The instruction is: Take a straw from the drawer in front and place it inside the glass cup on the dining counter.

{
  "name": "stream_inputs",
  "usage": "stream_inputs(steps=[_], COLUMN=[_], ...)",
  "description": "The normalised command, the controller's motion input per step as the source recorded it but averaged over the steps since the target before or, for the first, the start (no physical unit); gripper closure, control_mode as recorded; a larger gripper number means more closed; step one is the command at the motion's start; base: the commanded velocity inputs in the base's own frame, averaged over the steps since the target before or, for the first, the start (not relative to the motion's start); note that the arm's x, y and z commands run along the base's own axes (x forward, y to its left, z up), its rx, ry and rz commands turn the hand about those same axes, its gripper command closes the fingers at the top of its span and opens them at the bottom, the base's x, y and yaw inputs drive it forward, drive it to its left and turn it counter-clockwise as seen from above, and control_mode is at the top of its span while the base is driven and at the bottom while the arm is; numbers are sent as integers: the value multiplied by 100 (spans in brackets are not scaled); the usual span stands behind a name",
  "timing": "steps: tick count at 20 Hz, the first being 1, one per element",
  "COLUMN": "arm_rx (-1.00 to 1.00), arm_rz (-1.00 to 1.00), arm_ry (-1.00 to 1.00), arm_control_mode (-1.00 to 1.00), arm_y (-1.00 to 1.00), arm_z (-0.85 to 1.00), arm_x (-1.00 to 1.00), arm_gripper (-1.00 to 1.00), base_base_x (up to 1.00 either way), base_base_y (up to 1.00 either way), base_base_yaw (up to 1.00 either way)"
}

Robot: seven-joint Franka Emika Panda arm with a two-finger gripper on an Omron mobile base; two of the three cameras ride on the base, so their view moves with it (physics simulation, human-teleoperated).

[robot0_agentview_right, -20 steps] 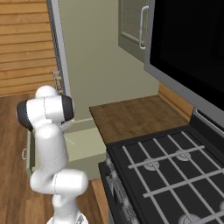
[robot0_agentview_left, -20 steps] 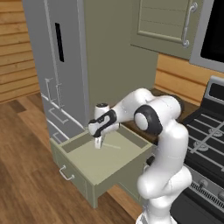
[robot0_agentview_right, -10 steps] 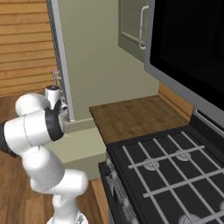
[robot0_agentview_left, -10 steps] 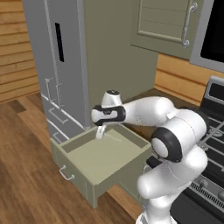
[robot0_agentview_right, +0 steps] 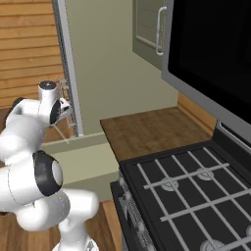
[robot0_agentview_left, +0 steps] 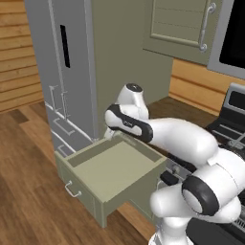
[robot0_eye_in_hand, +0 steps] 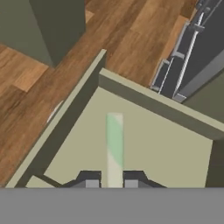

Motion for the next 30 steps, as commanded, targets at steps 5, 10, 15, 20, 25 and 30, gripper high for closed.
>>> stream_inputs(steps=[5,10,15,20,25,30], arm_rx=[0,-1,8,15,11,1], arm_rz=[-25,-27,-22,-13,-8,-2], arm_ry=[-17,-18,-6,-1,0,-1], arm_control_mode=[-100,-100,-100,-100,-100,100], arm_y=[-24,-52,-47,-51,-25,-2], arm_z=[100,98,58,18,0,0], arm_x=[-37,-47,-39,-57,-39,-16], arm_gripper=[100,100,100,100,100,100], base_base_x=[0,0,0,0,0,-80], base_base_y=[0,0,0,0,0,17], base_base_yaw=[0,0,0,0,0,-6])
